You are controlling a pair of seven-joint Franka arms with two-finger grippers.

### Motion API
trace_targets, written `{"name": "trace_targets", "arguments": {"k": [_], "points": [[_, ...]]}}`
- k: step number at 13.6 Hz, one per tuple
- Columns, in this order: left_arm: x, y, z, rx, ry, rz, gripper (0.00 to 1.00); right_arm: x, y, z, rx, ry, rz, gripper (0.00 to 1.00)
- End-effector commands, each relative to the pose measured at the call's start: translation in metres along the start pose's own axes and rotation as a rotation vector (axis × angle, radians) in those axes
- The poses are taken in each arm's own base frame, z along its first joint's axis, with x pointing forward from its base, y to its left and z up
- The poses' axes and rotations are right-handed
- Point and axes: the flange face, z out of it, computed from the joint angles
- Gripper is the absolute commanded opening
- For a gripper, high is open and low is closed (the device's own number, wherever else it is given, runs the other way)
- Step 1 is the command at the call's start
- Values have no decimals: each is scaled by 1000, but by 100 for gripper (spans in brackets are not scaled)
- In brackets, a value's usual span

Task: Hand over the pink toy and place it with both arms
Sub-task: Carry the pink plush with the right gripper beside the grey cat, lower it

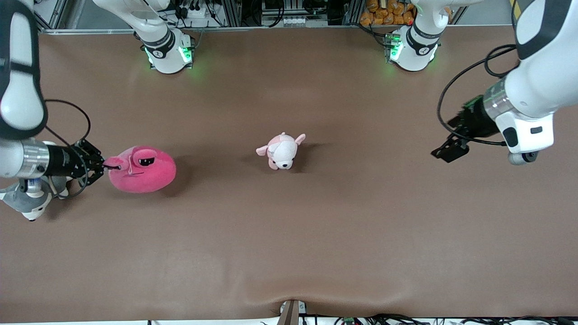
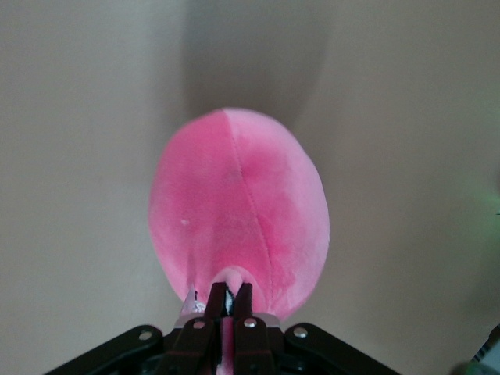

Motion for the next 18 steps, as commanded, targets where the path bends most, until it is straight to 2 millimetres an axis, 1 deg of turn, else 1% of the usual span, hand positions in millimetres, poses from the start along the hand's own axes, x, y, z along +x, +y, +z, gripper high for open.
{"name": "trace_targets", "arguments": {"k": [1,2,3,5,6,7,8,9,10,11,12,13,14,16,17,18], "points": [[30,-30,-7,64,19,279,100,12,0,20,-16,-67,-20,0],[36,-42,-13,89,20,375,100,26,2,43,-56,-86,-50,0],[41,-49,-17,116,39,458,100,47,10,52,-62,-105,-91,0],[52,-56,-18,188,85,605,100,84,22,56,-53,-137,-142,0],[57,-59,-19,216,98,663,100,92,25,54,-47,-142,-153,24],[65,-65,-21,220,96,677,100,93,25,54,-49,-141,-161,78],[68,-71,-24,211,92,675,100,92,22,45,-37,-128,-176,100],[74,-79,-29,192,87,661,100,87,21,28,-30,-126,-195,100],[77,-81,-28,166,68,654,100,82,22,4,-33,-141,-209,100],[75,-80,-28,149,57,652,100,70,20,-24,-27,-135,-236,100],[72,-78,-29,146,59,658,100,55,17,-46,-16,-126,-262,100],[70,-78,-31,144,61,663,100,35,14,-71,8,-110,-300,100],[69,-81,-36,140,71,661,100,16,12,-91,21,-91,-340,100],[67,-80,-36,136,66,670,100,-34,12,-117,5,-77,-451,100],[66,-80,-37,135,69,672,100,-77,22,-142,13,-55,-584,100],[65,-81,-39,133,71,673,100,-99,28,-158,35,-18,-659,100]]}}
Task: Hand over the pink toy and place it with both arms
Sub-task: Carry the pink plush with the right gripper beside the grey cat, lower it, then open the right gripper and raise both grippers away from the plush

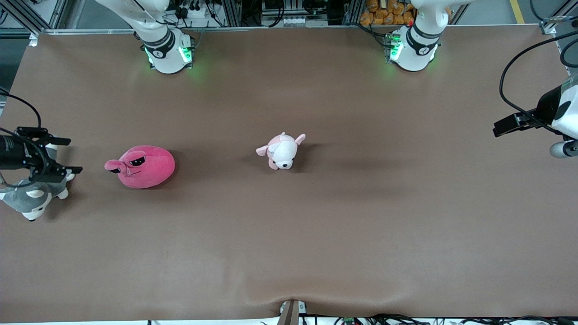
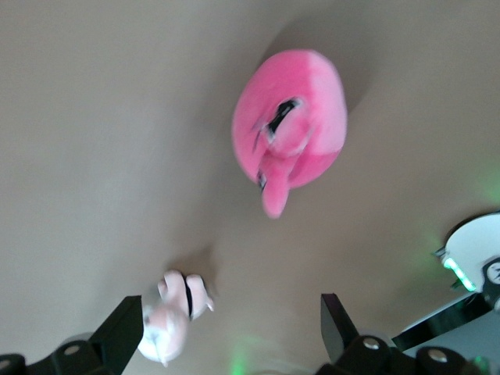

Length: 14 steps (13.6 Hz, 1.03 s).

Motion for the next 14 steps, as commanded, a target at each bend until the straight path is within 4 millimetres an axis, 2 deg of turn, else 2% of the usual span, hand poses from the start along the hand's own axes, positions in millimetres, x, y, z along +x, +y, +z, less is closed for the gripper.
{"name": "trace_targets", "arguments": {"k": [1,4,6,7,8,10,11,14], "points": [[-11,-3,-14,-14,8,16,100,-67,-15,-46,30,78,-179,100],[-22,-4,-27,-47,23,11,100,-132,-3,-81,23,160,-268,100],[-23,-2,-25,-46,17,14,100,-172,4,-84,-116,243,-427,100],[-24,0,-23,-46,11,16,100,-181,6,-83,-201,275,-536,100],[-31,-8,-22,-44,1,2,100,-192,8,-87,-251,301,-646,100],[-56,-12,-14,-73,-28,-5,100,-190,19,-92,-301,288,-799,100],[-68,-12,-13,-73,-25,-1,100,-180,22,-89,-314,268,-843,100],[-101,-13,-11,-72,23,11,100,-172,40,-84,-292,310,-871,100]]}}
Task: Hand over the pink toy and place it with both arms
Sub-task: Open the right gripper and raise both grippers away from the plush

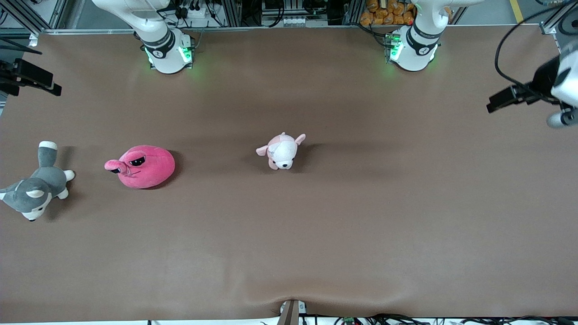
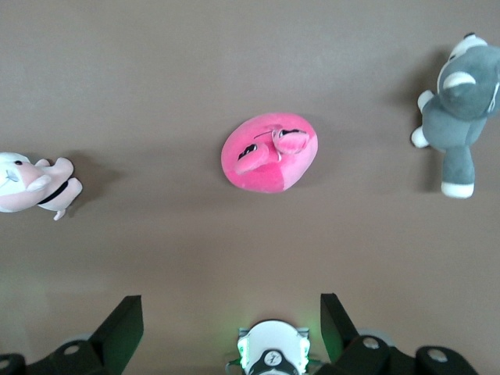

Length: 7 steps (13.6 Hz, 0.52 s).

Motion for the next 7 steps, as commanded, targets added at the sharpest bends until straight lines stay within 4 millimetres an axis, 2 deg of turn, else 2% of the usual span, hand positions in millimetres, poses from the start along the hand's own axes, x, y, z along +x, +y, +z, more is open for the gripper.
{"name": "trace_targets", "arguments": {"k": [1,4,7], "points": [[-38,-8,5,-17,52,21,100,-21,21,16,-7,56,-43,100],[-46,4,-1,-2,78,69,100,-50,23,29,-11,113,-129,100],[-49,8,-9,-1,94,88,100,-50,17,25,-46,121,-150,100]]}}
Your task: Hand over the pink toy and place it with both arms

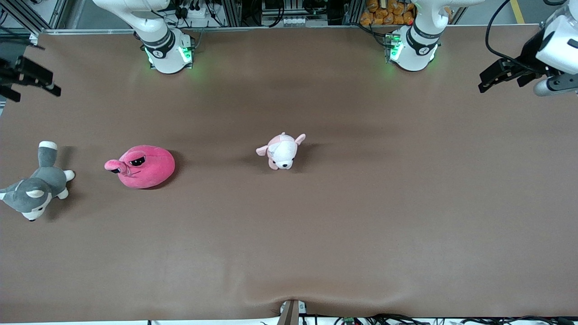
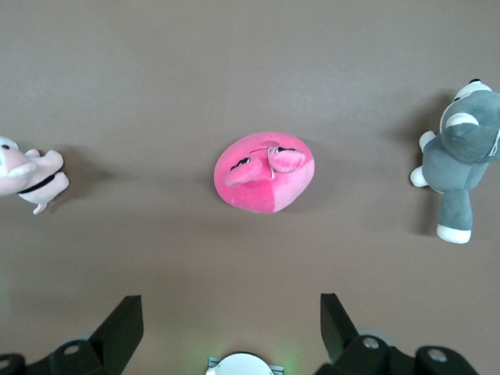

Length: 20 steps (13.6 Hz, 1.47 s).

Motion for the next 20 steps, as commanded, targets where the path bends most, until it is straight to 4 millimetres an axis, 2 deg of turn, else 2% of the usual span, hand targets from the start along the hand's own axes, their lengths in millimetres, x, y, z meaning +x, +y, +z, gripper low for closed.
{"name": "trace_targets", "arguments": {"k": [1,4,8,20], "points": [[-4,2,-10,2,30,46,100,-9,-2,-2,-60,19,-23,100],[-1,0,-16,1,31,88,100,-9,12,-6,-72,27,-21,100],[1,-7,-29,-6,56,110,100,-9,13,-6,-77,25,-59,100],[4,-13,-27,-1,22,98,100,-9,13,-5,-75,14,-58,100]]}}
